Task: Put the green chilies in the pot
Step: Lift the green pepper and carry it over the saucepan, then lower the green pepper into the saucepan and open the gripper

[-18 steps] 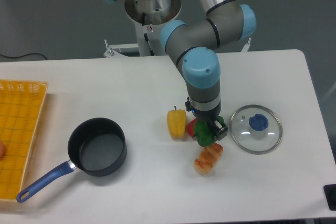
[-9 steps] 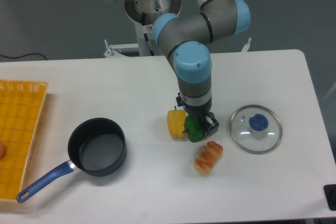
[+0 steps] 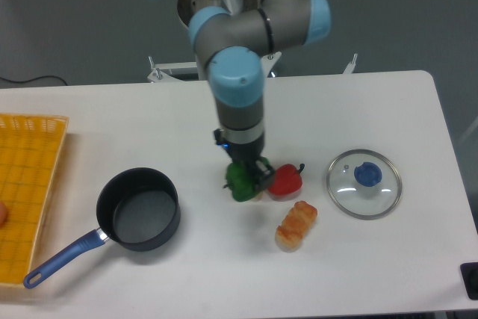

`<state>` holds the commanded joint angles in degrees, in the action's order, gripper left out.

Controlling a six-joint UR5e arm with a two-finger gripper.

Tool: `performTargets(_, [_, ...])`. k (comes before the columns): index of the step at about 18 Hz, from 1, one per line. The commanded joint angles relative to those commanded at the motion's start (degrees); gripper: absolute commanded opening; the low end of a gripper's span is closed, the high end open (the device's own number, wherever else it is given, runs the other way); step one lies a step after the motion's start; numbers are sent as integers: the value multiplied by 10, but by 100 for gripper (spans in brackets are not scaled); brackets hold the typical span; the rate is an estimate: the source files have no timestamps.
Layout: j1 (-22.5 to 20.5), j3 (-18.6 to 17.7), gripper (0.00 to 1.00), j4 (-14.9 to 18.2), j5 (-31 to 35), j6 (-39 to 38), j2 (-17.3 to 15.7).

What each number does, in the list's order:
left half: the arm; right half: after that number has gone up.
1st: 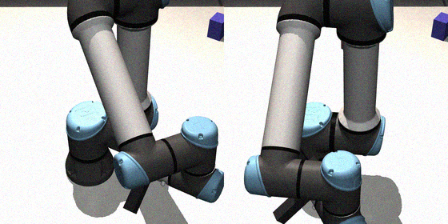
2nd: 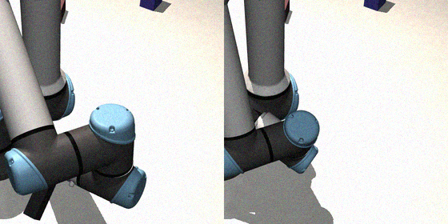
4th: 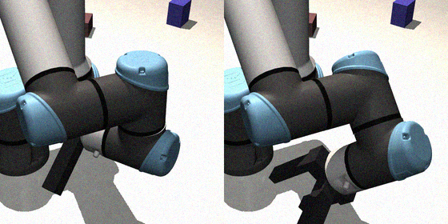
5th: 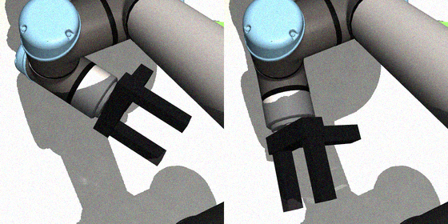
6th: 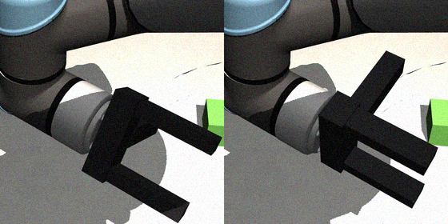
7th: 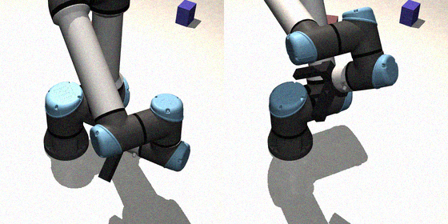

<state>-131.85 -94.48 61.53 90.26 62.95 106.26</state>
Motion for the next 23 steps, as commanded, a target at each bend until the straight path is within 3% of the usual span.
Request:
performTargets(6, [68, 13, 59, -12, -1, -92, 9])
performTargets(9, [98, 18, 59, -40, 0, -131, 28])
performTargets(13, [131, 33, 59, -40, 6, -158, 51])
performTargets(23, [150, 25, 59, -44, 8, -168, 68])
